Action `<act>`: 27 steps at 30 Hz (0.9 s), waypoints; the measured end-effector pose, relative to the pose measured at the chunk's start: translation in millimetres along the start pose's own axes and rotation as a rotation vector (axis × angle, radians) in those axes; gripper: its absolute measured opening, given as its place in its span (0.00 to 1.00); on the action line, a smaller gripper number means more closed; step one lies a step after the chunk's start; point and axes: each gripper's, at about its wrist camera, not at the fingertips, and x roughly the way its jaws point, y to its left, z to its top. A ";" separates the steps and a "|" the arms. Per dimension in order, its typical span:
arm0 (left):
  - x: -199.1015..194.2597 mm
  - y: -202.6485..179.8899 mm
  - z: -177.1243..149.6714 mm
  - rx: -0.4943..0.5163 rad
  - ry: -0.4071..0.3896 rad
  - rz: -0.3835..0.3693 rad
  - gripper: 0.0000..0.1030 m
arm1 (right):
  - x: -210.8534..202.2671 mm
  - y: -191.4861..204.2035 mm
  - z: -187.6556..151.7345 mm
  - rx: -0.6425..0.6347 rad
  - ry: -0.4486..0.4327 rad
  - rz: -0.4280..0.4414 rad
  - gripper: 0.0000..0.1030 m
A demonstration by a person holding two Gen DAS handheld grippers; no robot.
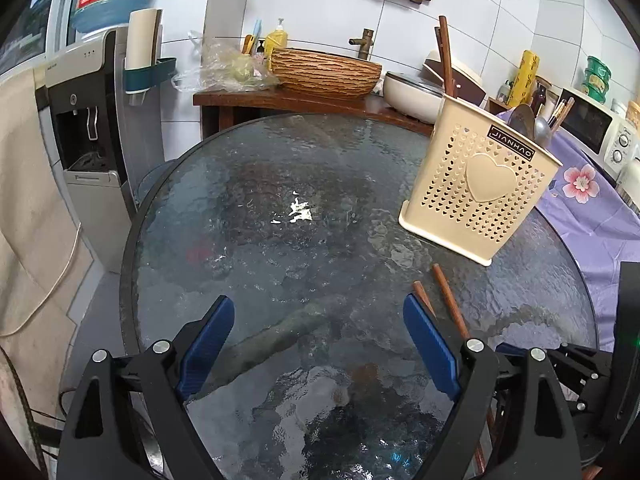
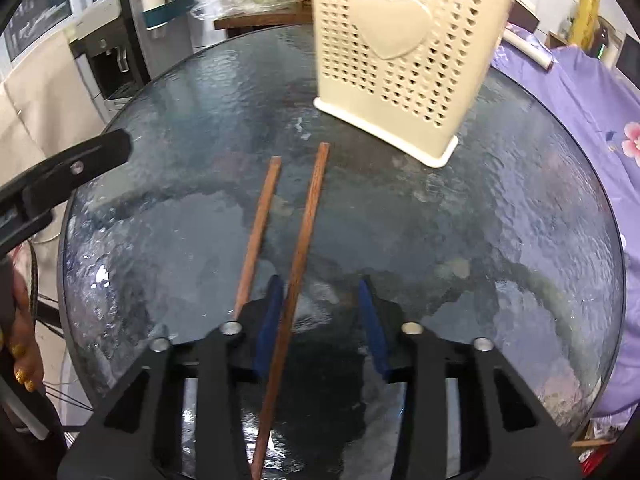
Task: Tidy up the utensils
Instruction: 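Move both tools toward the last two brown chopsticks on the table, then grasp one brown chopstick with the right tool while the left tool grasps the other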
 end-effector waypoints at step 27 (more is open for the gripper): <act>17.9 -52.5 -13.5 0.128 0.125 -0.088 0.78 | -22.5 -93.9 -7.5 0.211 -0.023 0.090 0.38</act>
